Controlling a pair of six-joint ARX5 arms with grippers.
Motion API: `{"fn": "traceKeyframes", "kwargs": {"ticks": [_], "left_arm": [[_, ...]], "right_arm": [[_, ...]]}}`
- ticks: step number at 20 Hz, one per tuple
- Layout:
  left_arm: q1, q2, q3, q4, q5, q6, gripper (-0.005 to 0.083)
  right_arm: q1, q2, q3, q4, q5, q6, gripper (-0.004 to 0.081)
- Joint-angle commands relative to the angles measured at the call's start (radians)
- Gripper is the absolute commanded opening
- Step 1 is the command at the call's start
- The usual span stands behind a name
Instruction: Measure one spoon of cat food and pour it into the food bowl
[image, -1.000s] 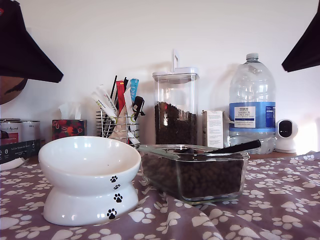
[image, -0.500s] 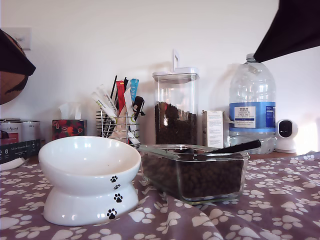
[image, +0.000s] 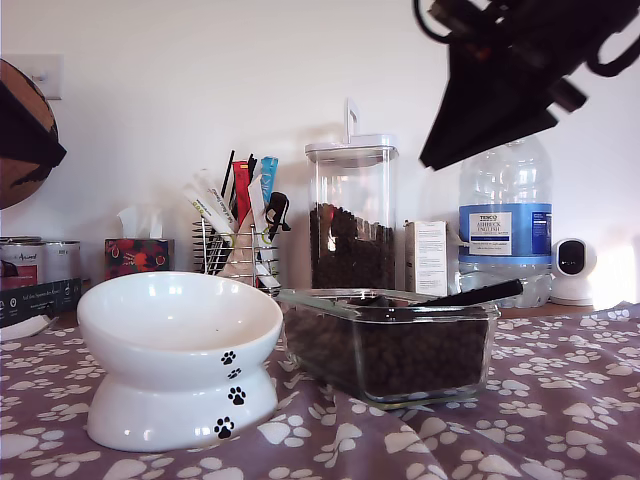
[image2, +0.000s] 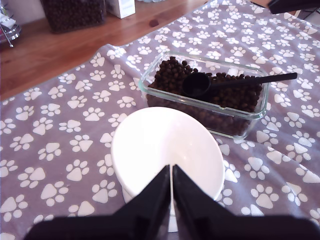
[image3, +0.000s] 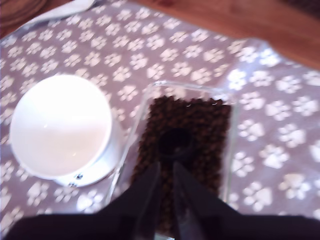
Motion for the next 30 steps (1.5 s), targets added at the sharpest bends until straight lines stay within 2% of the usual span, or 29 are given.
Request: {"fn": "traceKeyframes", "kwargs": {"ticks": [1, 5, 8, 10, 14, 18, 21, 30], "left_arm": [[0.001, 0.004, 0.008, 0.004, 0.005, 0.005, -0.0019], [0.001, 0.004, 0.008, -0.013, 0.005, 0.005, -0.0019], [0.001, 0.004, 0.008, -0.026, 0.004, 0.005, -0.0019], [0.001, 0.004, 0.008, -0.037, 0.004, 0.005, -0.0019], [0.001, 0.004, 0.008, -0.040, 0.004, 0.005, -0.0019], [0.001, 0.004, 0.008, -0.040, 0.004, 0.005, -0.0019], [0.001, 0.004, 0.008, -0.040, 0.004, 0.005, -0.0019], [0.001, 0.004, 0.008, -0.040, 0.004, 0.005, -0.0019]], "right_arm": [[0.001, 0.089, 0.098, -0.122, -0.020, -0.014, 0.0157], [0.001, 0.243, 0.310, -0.351, -0.018, -0.041, 0.0183], [-0.002, 0.326, 0.393, -0.483, -0.018, -0.068, 0.0184], [-0.002, 0.363, 0.402, -0.529, -0.014, -0.091, 0.0215], [-0.002, 0.402, 0.402, -0.577, 0.063, -0.106, 0.0232], [-0.001, 0.405, 0.402, -0.608, 0.062, -0.109, 0.0236], [0.009, 0.416, 0.402, -0.621, 0.062, -0.110, 0.0270], [0.029, 0.454, 0.402, -0.614, 0.087, -0.112, 0.0269]]}}
